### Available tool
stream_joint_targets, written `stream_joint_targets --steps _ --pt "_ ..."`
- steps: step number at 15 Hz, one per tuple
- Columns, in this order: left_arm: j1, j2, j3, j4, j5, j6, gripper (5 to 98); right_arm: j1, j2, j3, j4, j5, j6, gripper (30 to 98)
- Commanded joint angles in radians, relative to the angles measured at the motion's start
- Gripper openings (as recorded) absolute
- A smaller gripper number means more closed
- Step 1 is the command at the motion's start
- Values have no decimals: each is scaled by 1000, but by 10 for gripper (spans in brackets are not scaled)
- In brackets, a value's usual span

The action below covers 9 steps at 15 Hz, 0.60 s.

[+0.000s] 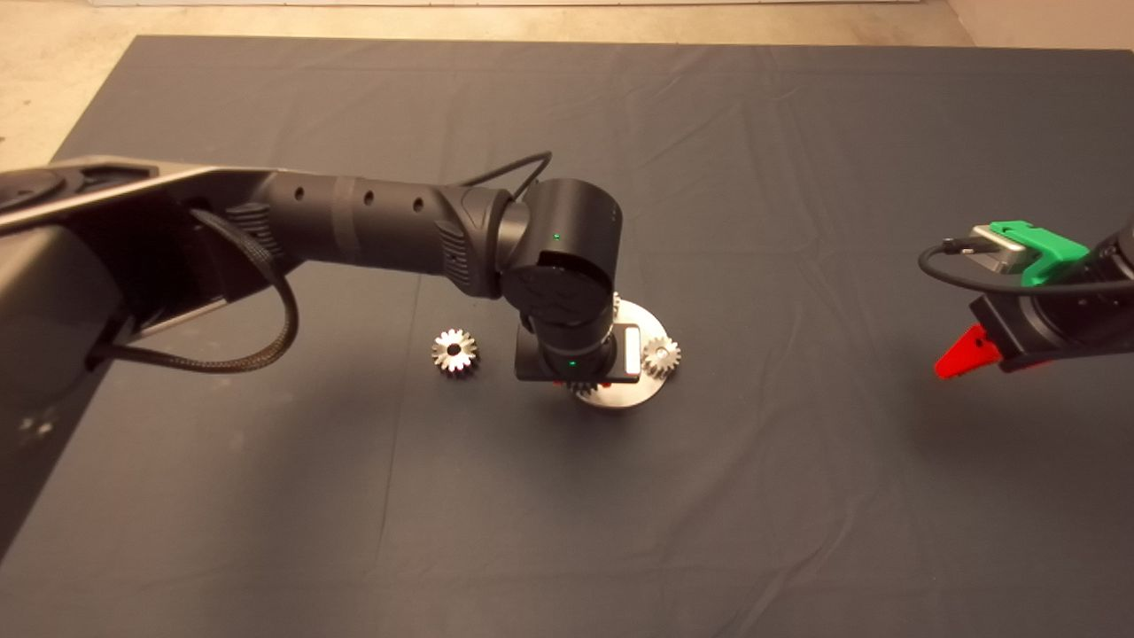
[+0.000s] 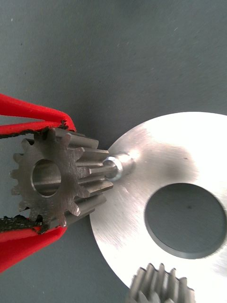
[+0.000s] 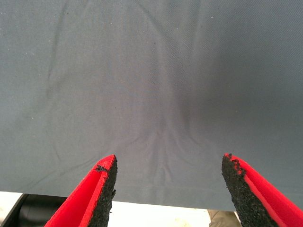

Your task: Remove an incorrectly installed larger gear and replace it with the correct smaller gear

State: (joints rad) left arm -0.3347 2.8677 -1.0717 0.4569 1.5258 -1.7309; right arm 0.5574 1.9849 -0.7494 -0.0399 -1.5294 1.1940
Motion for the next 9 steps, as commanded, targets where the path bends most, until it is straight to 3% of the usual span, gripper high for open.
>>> stream_joint_targets --steps 1,9 --pt "2 6 1 25 66 2 254 15 4 1 5 -2 -4 591" --pt "2 32 -37 26 63 23 252 16 3 -4 5 -2 -4 591"
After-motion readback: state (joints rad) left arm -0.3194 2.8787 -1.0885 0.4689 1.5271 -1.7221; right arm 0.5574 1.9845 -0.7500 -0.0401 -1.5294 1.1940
